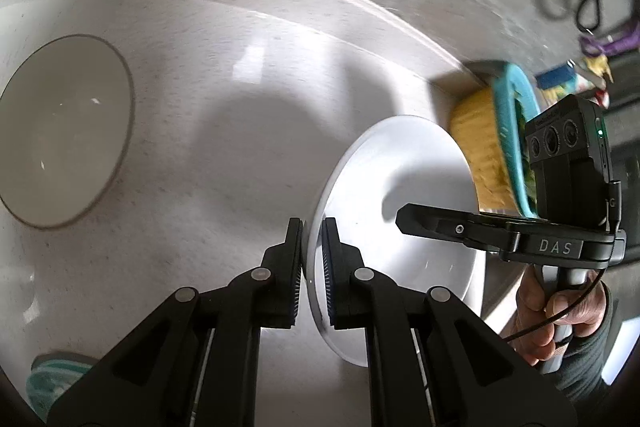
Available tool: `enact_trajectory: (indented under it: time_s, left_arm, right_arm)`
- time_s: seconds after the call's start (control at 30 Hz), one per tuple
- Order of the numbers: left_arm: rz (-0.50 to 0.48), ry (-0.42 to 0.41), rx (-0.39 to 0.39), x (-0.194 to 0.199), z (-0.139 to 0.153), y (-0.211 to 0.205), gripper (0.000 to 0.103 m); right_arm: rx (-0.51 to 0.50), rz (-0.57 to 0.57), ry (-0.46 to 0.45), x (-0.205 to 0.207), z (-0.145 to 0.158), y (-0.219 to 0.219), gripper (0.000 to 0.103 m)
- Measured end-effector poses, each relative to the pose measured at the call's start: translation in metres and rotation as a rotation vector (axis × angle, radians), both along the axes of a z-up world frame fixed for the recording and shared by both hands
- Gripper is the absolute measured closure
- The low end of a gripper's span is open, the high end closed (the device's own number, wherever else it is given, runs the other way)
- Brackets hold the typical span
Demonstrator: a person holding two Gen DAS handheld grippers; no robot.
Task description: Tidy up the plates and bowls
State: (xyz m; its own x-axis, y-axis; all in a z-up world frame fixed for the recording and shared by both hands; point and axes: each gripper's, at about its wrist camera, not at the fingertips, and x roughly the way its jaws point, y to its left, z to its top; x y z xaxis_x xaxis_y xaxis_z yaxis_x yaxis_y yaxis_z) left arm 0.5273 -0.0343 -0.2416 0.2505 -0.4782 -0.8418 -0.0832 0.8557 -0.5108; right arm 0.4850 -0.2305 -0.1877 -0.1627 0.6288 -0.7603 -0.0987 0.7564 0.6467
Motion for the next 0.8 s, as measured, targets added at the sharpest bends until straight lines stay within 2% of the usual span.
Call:
enact_trajectory:
  time_s: [0.2, 0.33, 0.47, 0.8]
  left_arm:
    - [-0.086, -0.036, -0.016, -0.03, 0.027, -0.034, 0.095]
    - [-0.15, -0.046, -0.013, -0.054, 0.037, -0.062, 0.095]
    - [-0.209, -0.04, -0.017, -0.074, 0.041, -0.09, 0.095]
    - [-0.328, -0.01, -0.005, -0.117, 0.028, -0.142, 0.095]
  right_arm:
    - [-0.009, -0.068, -0.045, -0.038, 0.037, -0.035, 0.086]
    - [-0.024, -0.112, -0.061, -0.066, 0.052, -0.057, 0.085]
    - [-0.032, -0.17, -0.054, -0.097, 0.056, -0.08, 0.085]
    - [-0.036, -0.277, -0.022, -0.159, 0.053, -0.124, 0.085]
